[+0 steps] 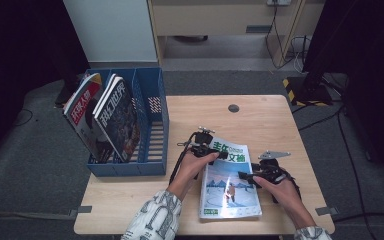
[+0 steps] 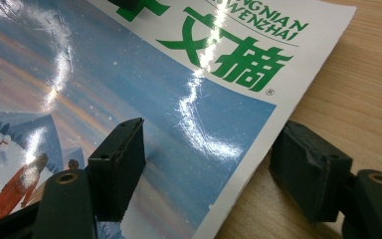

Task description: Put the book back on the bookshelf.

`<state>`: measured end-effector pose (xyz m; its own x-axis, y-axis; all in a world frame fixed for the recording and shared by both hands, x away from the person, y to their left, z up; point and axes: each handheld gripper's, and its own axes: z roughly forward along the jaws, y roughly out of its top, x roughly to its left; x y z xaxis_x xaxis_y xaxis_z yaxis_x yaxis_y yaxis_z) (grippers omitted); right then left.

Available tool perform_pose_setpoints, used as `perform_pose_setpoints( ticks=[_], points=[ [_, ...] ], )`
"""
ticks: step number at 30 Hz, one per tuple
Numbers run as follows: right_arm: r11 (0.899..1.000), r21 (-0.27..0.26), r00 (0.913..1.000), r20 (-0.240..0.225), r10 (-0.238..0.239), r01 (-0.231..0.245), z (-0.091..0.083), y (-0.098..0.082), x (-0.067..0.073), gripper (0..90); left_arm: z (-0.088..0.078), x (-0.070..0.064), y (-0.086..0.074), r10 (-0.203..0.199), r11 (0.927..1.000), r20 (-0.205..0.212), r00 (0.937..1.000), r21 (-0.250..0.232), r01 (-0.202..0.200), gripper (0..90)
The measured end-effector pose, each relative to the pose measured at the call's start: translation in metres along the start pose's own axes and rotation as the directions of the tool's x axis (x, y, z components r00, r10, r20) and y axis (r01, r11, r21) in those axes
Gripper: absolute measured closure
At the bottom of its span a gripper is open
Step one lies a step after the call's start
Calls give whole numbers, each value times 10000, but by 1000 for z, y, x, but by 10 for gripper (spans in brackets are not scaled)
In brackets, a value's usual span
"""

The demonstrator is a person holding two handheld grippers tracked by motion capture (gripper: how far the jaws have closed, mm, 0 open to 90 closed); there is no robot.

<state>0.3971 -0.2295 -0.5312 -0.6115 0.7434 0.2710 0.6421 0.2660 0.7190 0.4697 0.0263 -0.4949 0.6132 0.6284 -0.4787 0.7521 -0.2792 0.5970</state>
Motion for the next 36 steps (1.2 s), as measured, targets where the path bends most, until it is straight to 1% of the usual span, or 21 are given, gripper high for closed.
perform_pose_setpoints(
  ticks=[3, 4, 6, 10, 13, 15, 17, 23, 25, 27, 28, 30, 31, 32, 34, 36],
  points=[
    [10000, -3, 10000, 22, 3, -3, 0, 0, 1, 303, 0, 1, 0, -6, 10000, 94, 10000, 26, 6, 525],
    [10000, 1, 10000, 39, -1, 1, 0, 0, 1, 304, 0, 1, 0, 36, 10000, 189, 9998, 15, -36, 509],
    [10000, -4, 10000, 50, -12, 12, 0, 0, 1, 304, 1, 1, 0, 74, 10000, 128, 9999, 33, -74, 512],
    [10000, -13, 9999, 67, -82, 82, 0, 0, 1, 304, 0, 2, 0, -176, 9998, 121, 9998, -65, 177, 583],
    [9998, -36, 9998, 79, -175, 175, 0, 0, 1, 303, -2, 4, -1, -519, 9986, 110, 9986, -113, 521, 642],
    [9999, -8, 9998, 121, -166, 166, -1, 1, 2, 302, -3, 4, -1, -660, 9977, 72, 9978, -118, 661, 676],
    [9998, -30, 9997, 115, -217, 217, -1, 1, 2, 302, -4, 3, -1, -641, 9979, 57, 9979, -123, 642, 687],
    [9990, -109, 9990, 10, -436, 436, -5, 1, 1, 299, -11, -4, 1, -321, 9989, 65, 9995, -329, 323, 698],
    [9988, -190, 9990, 64, -453, 454, -7, 2, 2, 276, -15, -7, 2, -204, 9990, 78, 9998, -388, 207, 700],
    [9965, -286, 9961, 447, -767, 780, -9, 2, 2, 267, -19, -10, 2, -7, 9989, 64, 10000, -458, 10, 702],
    [9957, -355, 9947, 602, -828, 851, -10, 2, 1, 266, -20, -11, 3, 58, 9987, 49, 10000, -516, -56, 703],
    [9953, -483, 9935, 813, -801, 842, -14, 2, -2, 266, -24, -11, 3, 129, 9983, 7, 9999, -561, -128, 704],
    [9948, -527, 9914, 1020, -816, 873, -16, 3, -4, 266, -25, -12, 3, 145, 9981, -16, 9999, -596, -145, 704],
    [9948, -484, 9891, 1211, -835, 899, -18, 3, -5, 266, -27, -12, 3, 148, 9978, -25, 9999, -638, -150, 705],
    [9930, -465, 9805, 1697, -996, 1089, -20, 2, -9, 256, -31, -13, 3, 198, 9975, -37, 9998, -675, -200, 706],
    [9947, -334, 9747, 2053, -884, 972, -22, 1, -13, 251, -35, -13, 4, 263, 9967, -49, 9996, -764, -266, 708]
  ],
)
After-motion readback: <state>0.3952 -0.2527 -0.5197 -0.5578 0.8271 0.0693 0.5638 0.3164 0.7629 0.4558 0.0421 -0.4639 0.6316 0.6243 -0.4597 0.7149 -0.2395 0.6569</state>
